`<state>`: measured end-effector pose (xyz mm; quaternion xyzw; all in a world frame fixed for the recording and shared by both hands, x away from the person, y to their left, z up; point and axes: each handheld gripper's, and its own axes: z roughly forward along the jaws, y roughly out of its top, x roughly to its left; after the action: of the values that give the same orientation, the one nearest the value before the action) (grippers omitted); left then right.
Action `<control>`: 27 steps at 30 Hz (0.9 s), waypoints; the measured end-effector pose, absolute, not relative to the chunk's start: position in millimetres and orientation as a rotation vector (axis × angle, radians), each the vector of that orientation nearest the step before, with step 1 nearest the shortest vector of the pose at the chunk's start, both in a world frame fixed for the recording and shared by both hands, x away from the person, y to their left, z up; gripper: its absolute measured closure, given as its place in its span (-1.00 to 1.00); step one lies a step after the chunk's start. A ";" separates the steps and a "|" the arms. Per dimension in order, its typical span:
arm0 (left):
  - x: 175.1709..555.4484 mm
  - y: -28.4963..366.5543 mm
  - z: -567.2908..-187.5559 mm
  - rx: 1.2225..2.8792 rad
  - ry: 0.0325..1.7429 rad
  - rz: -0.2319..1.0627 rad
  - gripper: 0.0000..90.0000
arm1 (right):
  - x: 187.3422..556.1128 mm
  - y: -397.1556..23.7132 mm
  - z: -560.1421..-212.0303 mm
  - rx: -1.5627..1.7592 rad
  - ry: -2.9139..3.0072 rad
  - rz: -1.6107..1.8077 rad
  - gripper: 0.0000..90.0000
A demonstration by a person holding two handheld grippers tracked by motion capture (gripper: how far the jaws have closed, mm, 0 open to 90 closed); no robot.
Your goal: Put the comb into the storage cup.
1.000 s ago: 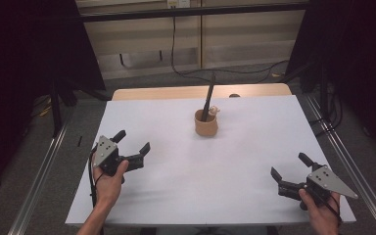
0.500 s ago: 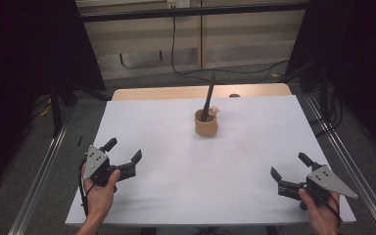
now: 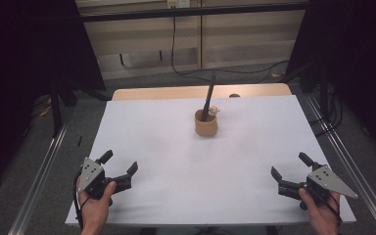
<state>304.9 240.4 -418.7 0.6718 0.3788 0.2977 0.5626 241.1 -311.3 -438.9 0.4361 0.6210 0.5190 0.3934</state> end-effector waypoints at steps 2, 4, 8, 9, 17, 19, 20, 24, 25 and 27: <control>301.3 239.8 -420.3 1.589 0.884 0.698 -0.91 | 240.9 -310.9 -438.8 1.108 1.576 1.318 -1.00; 297.3 240.1 -421.6 1.607 0.893 0.694 -0.91 | 240.7 -310.8 -438.9 1.107 1.575 1.318 -1.00; 292.7 239.0 -425.2 1.603 0.895 0.678 -0.91 | 241.0 -311.3 -438.9 1.107 1.577 1.315 -1.00; 291.5 238.9 -425.4 1.606 0.895 0.680 -0.91 | 241.1 -311.0 -438.9 1.107 1.576 1.316 -1.00; 282.9 245.1 -433.2 1.590 0.907 0.712 -0.91 | 240.3 -310.9 -438.6 1.104 1.573 1.325 -1.00; 284.1 246.5 -434.1 1.577 0.925 0.699 -0.91 | 240.1 -310.8 -438.7 1.104 1.575 1.324 -1.00; 284.7 246.8 -434.5 1.574 0.931 0.706 -0.91 | 240.4 -310.9 -438.9 1.104 1.575 1.323 -1.00; 287.3 246.1 -435.5 1.587 0.936 0.679 -0.91 | 241.6 -310.9 -439.3 1.109 1.580 1.318 -1.00; 287.5 245.5 -435.7 1.585 0.933 0.685 -0.92 | 241.6 -310.8 -439.3 1.108 1.580 1.318 -1.00; 287.8 244.6 -436.2 1.609 0.930 0.679 -0.91 | 241.5 -310.6 -439.2 1.104 1.581 1.320 -1.00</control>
<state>287.8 244.6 -436.2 0.6795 0.3926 0.2868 0.5495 241.5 -310.6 -439.2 0.4348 0.6226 0.5196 0.3915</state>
